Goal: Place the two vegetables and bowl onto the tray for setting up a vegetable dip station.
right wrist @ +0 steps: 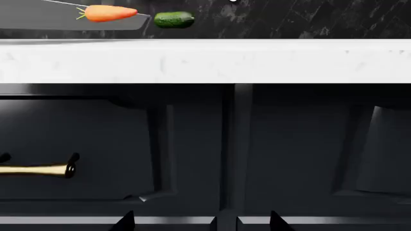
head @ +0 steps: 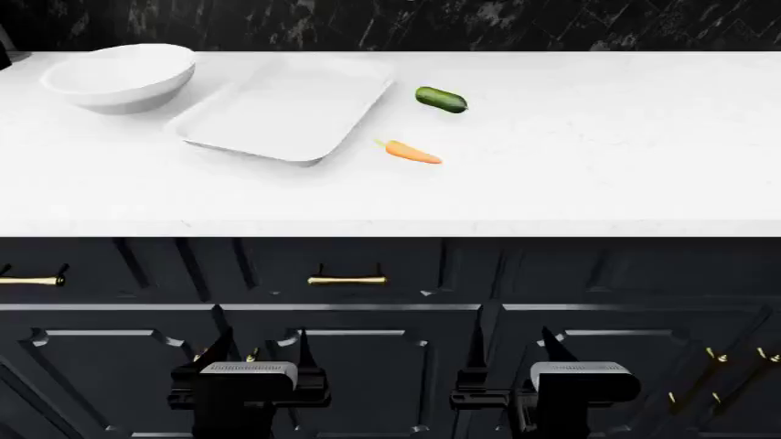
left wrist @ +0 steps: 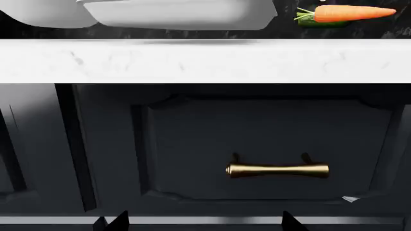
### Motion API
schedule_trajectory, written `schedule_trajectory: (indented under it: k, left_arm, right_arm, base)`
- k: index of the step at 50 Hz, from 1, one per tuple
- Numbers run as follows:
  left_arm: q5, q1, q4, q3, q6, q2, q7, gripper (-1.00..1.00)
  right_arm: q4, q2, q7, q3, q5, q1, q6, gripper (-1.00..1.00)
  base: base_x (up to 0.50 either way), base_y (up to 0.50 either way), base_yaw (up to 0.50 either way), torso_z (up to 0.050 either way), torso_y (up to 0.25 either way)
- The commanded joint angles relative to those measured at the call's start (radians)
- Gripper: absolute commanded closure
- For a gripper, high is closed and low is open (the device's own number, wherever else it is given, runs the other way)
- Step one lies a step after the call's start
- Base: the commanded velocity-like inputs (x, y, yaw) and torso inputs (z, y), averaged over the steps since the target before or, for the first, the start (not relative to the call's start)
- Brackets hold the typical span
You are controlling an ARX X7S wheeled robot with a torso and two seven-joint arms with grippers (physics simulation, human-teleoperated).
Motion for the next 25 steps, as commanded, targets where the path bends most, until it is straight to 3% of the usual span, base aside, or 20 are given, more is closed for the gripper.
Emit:
schedule_trajectory:
  k: [1, 13, 20, 21, 22, 24, 25]
  left_arm:
    - [-0.013, 0.001, 0.007, 0.020, -0.004, -0.016, -0.019, -1.00]
    - [0.051, -0.001, 0.030, 0.084, -0.055, -0.065, -0.092, -1.00]
    - [0.033, 0.002, 0.003, 0.073, 0.027, -0.056, -0.144, -1.00]
    - [-0.025, 0.002, 0.003, 0.058, 0.018, -0.046, -0.127, -1.00]
    - [0.054, 0.002, -0.009, 0.078, 0.069, -0.060, -0.170, -1.00]
    - [0.049, -0.001, -0.025, 0.091, 0.109, -0.071, -0.155, -1.00]
    - [-0.085, -0.151, 0.125, 0.035, -0.041, -0.108, -0.107, -1.00]
  right_arm:
    - [0.001, 0.015, 0.025, -0.020, 0.011, 0.003, 0.008, -1.00]
    - [-0.011, 0.056, 0.065, -0.073, 0.014, 0.009, 0.063, -1.00]
    - [0.006, 0.059, 0.113, -0.079, 0.000, 0.008, 0.009, -1.00]
    - [0.026, 0.058, 0.118, -0.077, 0.005, 0.008, -0.054, -1.00]
    - [0.022, 0.059, 0.118, -0.078, 0.011, 0.009, -0.037, -1.00]
    - [0.028, 0.062, 0.118, -0.083, 0.016, 0.009, -0.051, -1.00]
    - [-0.122, 0.092, 0.157, -0.010, 0.166, 0.159, 0.099, -1.00]
  base:
    - [0.00, 0.00, 0.00, 0.000, 0.000]
    - [0.00, 0.00, 0.00, 0.000, 0.000]
    - [0.00, 0.00, 0.00, 0.000, 0.000]
    - [0.00, 0.00, 0.00, 0.000, 0.000]
    - [0.00, 0.00, 0.00, 0.000, 0.000]
    - [0.00, 0.00, 0.00, 0.000, 0.000]
    - [0.00, 0.00, 0.00, 0.000, 0.000]
